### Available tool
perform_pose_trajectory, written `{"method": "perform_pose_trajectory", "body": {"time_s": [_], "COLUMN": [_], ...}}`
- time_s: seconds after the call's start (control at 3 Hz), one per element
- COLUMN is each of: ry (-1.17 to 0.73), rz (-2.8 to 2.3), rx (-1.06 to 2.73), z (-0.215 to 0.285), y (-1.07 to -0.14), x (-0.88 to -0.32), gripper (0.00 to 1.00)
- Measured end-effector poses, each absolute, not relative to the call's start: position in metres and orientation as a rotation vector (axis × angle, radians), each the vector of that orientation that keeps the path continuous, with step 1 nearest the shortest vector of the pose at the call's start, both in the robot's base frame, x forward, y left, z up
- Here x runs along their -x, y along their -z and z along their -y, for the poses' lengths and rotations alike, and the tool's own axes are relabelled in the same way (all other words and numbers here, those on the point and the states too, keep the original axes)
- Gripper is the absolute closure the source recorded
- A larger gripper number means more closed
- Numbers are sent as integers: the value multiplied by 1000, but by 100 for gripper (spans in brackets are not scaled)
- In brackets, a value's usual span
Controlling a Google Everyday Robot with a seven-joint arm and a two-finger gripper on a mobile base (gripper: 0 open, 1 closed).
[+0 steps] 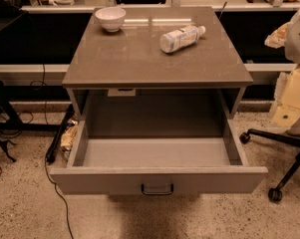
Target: Close top drawer
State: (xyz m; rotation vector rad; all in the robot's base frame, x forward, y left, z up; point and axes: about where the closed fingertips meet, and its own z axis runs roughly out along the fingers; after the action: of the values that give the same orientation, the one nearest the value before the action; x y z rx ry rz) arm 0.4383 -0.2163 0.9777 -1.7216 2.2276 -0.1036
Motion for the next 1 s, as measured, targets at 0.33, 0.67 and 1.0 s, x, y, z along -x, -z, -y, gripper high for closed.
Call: {"method": "perform_pose_trajectory", "body": {"time_s": [0.33, 0.67, 1.0], "ry": [104, 74, 74], "rz": [-2228, -2290, -2290], "rx": [1721, 1651, 1651], "z": [216, 221, 221], "y": [-978, -925, -925], "x": [-438, -436, -436], "gripper": [0, 0, 0]}}
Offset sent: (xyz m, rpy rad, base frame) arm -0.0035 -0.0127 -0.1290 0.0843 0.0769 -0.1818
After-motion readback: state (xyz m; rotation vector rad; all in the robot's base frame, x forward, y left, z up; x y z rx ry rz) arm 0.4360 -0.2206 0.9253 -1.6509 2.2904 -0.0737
